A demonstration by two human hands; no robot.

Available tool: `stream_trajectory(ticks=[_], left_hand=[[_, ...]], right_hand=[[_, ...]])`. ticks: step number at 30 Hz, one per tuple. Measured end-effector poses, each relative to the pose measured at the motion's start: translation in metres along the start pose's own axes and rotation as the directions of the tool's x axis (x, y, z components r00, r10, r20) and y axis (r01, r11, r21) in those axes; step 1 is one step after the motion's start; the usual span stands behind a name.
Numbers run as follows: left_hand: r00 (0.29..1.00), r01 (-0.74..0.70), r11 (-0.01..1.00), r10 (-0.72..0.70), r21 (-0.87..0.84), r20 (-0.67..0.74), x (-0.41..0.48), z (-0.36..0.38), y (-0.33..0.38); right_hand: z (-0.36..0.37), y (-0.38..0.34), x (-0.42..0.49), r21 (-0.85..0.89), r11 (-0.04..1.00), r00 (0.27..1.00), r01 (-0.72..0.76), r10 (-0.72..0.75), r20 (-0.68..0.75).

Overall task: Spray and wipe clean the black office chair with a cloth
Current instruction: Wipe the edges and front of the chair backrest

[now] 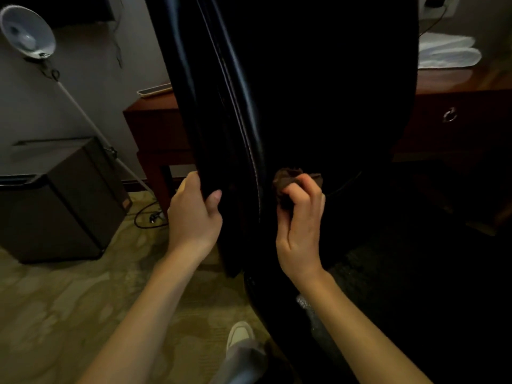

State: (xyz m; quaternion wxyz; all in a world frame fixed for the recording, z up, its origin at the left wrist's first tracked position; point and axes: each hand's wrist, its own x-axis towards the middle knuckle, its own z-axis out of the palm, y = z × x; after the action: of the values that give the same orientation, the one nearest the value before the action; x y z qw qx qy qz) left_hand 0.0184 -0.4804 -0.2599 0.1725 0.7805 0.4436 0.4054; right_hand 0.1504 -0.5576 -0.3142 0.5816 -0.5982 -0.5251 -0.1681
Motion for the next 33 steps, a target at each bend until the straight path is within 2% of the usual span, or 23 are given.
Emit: stream_trajectory(ticks=[4, 6, 9, 12, 15, 18, 22, 24, 26, 28, 30, 33], left_hand=[[0.999, 0.004, 0.999, -0.002, -0.053, 0.048, 0.023, 0.011, -0.005], [0.997, 0.002, 0.994, 0.006, -0.107, 0.076, 0.033, 0.017, -0.004], [0.999, -0.011, 0.993, 0.017, -0.122, 0.052, 0.047, 0.027, -0.001], [0.998, 0.008, 0.994, -0.002, -0.114, 0.057, 0.059, 0.036, -0.001], [0.995, 0.046, 0.995, -0.039, -0.084, 0.088, 0.068, 0.039, -0.002], [0.995, 0.019, 0.996, -0.011, -0.087, 0.095, 0.073, 0.043, -0.003], [0.994, -0.003, 0.994, 0.014, -0.108, 0.108, 0.081, 0.050, -0.006], [0.995, -0.008, 0.994, 0.019, -0.108, 0.103, 0.086, 0.053, -0.006], [0.993, -0.010, 0.993, 0.024, -0.116, 0.118, 0.090, 0.057, -0.005], [0.989, -0.024, 0.990, 0.044, -0.138, 0.141, 0.096, 0.061, -0.004], [0.988, -0.048, 0.983, 0.073, -0.176, 0.139, 0.103, 0.064, -0.004], [0.990, -0.069, 0.961, 0.100, -0.269, 0.101, 0.104, 0.078, -0.016]], right_hand=[[-0.010, 0.013, -0.009, -0.029, 0.999, 0.984, -0.038, 0.042, 0.175], [-0.020, 0.004, 0.014, -0.050, 0.999, 0.995, 0.000, 0.005, 0.104], [-0.023, -0.022, 0.078, -0.137, 0.978, 0.985, 0.159, -0.167, -0.050], [-0.004, -0.032, 0.114, -0.259, 0.938, 0.972, 0.232, -0.232, 0.028], [0.014, -0.018, 0.085, -0.320, 0.926, 0.979, 0.203, -0.192, 0.065], [0.022, 0.007, 0.035, -0.380, 0.891, 0.969, 0.248, -0.221, 0.112], [0.033, 0.035, -0.006, -0.455, 0.852, 0.960, 0.260, -0.180, 0.213], [0.035, 0.050, -0.017, -0.456, 0.836, 0.937, 0.307, -0.181, 0.298], [0.032, 0.061, -0.025, -0.423, 0.860, 0.924, 0.284, -0.129, 0.359], [0.023, 0.064, -0.023, -0.368, 0.912, 0.954, 0.181, -0.072, 0.290], [0.011, 0.056, -0.001, -0.294, 0.948, 0.986, 0.123, -0.083, 0.145], [0.000, 0.043, 0.061, -0.265, 0.946, 0.976, 0.190, -0.211, -0.056]])
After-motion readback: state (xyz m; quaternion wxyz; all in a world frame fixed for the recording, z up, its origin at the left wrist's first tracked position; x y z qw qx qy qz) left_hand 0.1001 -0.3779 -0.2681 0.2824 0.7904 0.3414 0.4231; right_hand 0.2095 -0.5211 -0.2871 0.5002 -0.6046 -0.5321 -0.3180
